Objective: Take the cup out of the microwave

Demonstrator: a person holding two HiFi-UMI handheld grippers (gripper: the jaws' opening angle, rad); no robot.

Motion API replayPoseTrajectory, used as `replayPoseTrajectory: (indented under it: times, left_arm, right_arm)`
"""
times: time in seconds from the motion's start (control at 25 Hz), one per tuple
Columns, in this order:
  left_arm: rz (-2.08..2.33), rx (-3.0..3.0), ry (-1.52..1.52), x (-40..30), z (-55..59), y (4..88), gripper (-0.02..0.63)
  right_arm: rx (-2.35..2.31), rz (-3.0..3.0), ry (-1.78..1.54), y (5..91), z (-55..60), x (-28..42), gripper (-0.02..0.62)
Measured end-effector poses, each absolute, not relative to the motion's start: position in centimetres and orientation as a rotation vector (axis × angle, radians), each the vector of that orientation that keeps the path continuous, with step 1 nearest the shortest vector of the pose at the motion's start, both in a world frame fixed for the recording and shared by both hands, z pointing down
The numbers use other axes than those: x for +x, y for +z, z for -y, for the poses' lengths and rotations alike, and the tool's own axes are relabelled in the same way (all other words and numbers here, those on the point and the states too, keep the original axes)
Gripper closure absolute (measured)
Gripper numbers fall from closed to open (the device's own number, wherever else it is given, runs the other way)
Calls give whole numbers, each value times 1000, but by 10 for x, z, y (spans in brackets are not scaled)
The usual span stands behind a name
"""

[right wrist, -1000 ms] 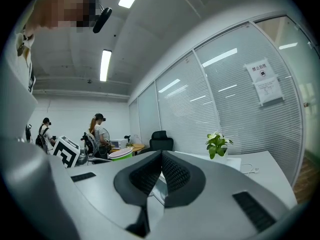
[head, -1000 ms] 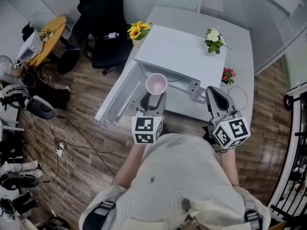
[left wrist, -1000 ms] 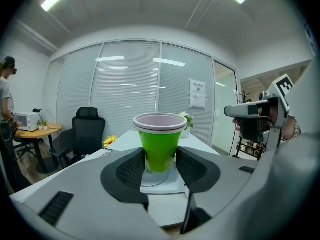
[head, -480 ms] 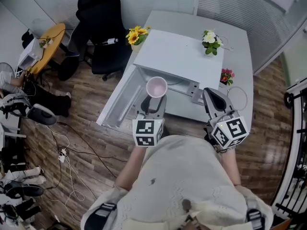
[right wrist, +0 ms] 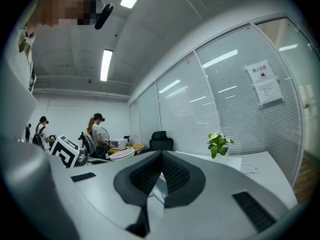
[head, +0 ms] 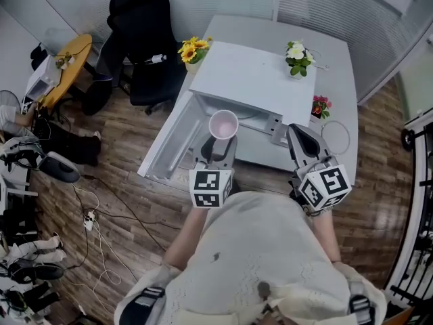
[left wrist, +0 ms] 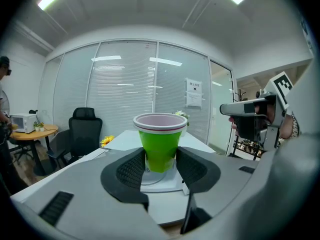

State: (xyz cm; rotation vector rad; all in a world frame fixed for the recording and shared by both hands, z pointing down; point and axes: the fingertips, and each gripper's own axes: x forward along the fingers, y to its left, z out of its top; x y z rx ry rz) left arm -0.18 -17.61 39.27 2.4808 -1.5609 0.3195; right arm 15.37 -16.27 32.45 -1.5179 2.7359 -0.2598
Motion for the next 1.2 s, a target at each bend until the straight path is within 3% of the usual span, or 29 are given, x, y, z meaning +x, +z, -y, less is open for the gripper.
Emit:
replayPoseTrajectory:
  times: [1.2]
  left_arm:
    - [1559,2452,333,-5,175,411,390]
  right_arm:
    - [-1510,-2778,-275,340,164,145,589]
